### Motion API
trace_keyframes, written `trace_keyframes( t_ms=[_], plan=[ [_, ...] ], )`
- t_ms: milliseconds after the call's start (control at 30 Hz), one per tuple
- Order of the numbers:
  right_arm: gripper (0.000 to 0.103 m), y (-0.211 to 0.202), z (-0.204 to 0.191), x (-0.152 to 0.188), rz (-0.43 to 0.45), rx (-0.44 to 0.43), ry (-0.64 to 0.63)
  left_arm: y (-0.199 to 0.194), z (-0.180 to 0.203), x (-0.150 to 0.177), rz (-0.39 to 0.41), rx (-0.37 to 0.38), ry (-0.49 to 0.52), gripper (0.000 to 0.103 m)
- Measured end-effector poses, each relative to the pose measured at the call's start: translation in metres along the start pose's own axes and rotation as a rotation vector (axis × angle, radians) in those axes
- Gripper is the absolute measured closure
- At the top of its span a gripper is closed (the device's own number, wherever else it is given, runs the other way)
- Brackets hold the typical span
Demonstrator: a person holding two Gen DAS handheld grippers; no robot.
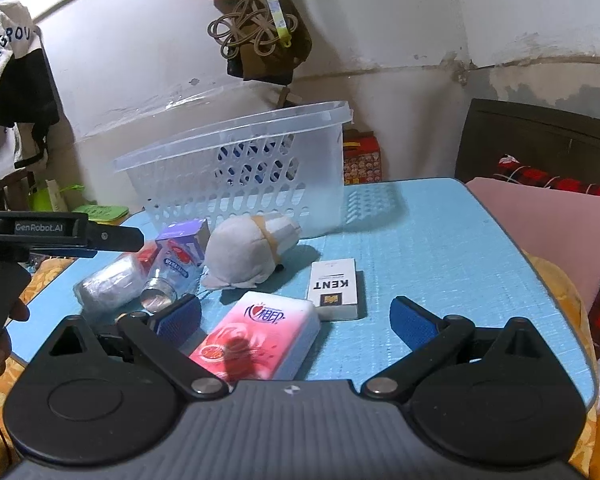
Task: Organize objects
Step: 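Move the left gripper to the basket rim while the right gripper approaches the pink tissue pack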
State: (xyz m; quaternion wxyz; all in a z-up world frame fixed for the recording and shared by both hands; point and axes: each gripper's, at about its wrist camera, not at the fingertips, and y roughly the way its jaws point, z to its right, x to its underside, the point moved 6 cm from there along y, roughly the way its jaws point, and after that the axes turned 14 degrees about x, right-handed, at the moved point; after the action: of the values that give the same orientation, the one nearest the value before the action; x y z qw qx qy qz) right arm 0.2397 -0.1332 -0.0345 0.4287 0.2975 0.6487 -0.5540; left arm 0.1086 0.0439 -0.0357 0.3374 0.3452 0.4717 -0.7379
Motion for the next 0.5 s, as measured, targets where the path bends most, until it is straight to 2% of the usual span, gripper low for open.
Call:
trace_keyframes(
  t_ms=[200,367,500],
  plan=[
    [0.000,-0.001,-0.003,0.000,-0.005,-0.007,-0.002,-0.004,-0.002,0.000,0.011,-0.026,0.020,0.001],
    [0.000,-0.001,-0.009,0.003,-0.014,-0.006,-0.014,-0.011,-0.010,0.003,0.025,-0.016,0.026,0.003],
    [0.000,0.003,-0.013,0.005,-0.024,-0.004,-0.020,-0.019,-0.017,0.006,0.035,-0.045,0.076,0.003]
  ],
)
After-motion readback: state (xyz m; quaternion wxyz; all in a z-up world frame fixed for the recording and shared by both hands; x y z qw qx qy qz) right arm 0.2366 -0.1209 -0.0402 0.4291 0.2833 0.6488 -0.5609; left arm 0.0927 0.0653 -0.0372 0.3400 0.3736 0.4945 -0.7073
